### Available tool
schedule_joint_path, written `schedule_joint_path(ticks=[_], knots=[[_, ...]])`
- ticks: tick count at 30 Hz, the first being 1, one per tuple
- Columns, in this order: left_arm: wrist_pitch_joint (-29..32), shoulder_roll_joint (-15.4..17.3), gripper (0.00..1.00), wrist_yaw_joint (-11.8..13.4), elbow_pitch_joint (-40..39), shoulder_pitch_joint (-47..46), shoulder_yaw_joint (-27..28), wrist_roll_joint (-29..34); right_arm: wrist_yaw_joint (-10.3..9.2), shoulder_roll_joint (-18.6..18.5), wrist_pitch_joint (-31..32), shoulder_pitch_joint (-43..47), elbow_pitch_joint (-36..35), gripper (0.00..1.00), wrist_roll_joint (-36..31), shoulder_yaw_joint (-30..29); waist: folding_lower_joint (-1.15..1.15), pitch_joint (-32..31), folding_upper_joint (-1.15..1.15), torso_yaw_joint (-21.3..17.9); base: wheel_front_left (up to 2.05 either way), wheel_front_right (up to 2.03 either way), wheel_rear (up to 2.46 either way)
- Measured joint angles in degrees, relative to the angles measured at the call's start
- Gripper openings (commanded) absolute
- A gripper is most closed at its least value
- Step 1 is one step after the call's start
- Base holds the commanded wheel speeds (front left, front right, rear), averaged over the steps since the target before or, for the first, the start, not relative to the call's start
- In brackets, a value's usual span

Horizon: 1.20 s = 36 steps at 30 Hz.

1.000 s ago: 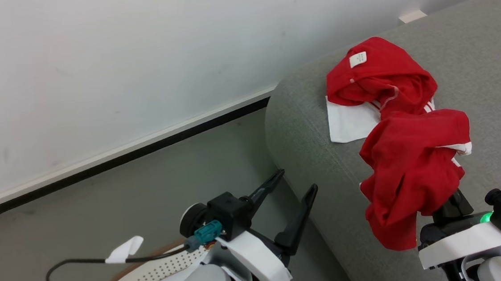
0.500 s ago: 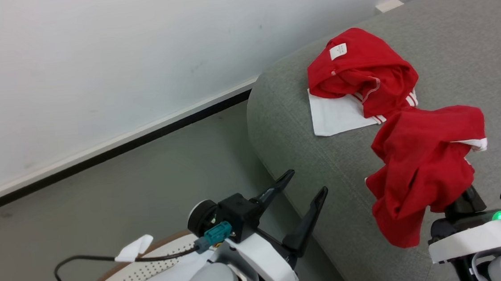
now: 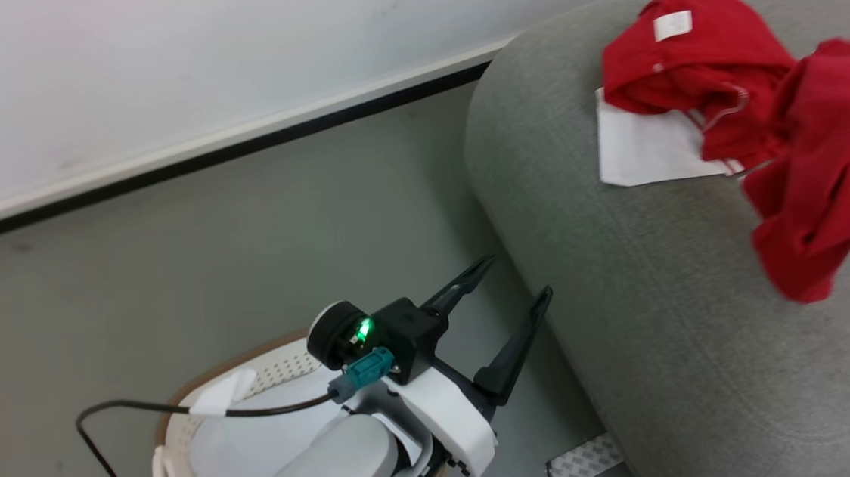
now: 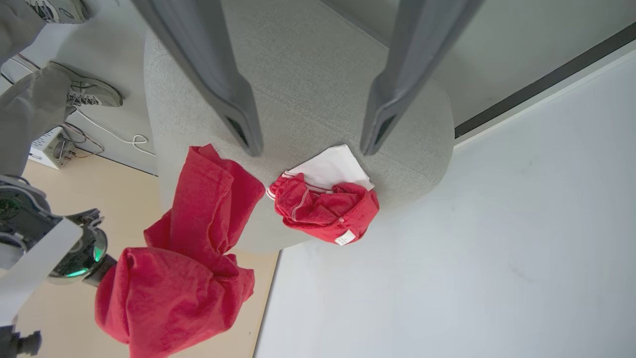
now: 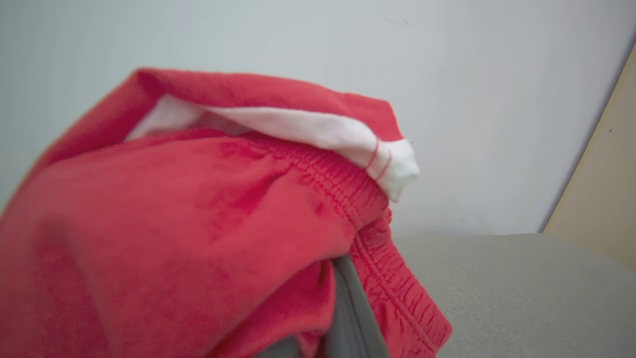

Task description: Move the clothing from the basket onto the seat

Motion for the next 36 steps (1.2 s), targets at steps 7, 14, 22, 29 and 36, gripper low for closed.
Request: schedule_joint_path(ticks=[7,14,22,29,36], knots=[[-0.2,0.5,1.00,0.0,0.0,-1.6,0.7,0.1,0.00,-9.4,3.0,-6.5,7.1,0.00,1.7,-0.6,0.00,4.3,0.00,4.0,0.00,0.00,0.00],[-0.4,2.0,1.00,0.5,-0.4,-2.1,2.0,-0.2,0.00,-16.4,5.6,-15.0,15.2,0.00,4.3,0.6,0.00,9.8,0.00,7.3,0.00,0.00,0.00],[-0.6,2.8,1.00,0.8,-1.3,-3.8,2.9,-0.2,0.01,-24.0,10.4,-23.9,24.2,0.00,2.7,6.1,0.00,16.6,0.00,11.0,0.00,0.00,0.00],[-1.3,2.0,1.00,0.2,-0.5,-4.6,3.1,-0.2,0.01,-25.1,23.8,-26.3,32.0,0.15,6.8,13.2,0.00,19.8,0.00,14.1,0.00,0.00,0.00],[-2.1,2.0,1.00,0.0,0.8,-4.7,3.3,-0.4,0.01,-25.0,31.3,-26.7,33.6,0.42,11.8,17.6,0.00,19.8,0.00,14.1,0.00,0.00,0.00]])
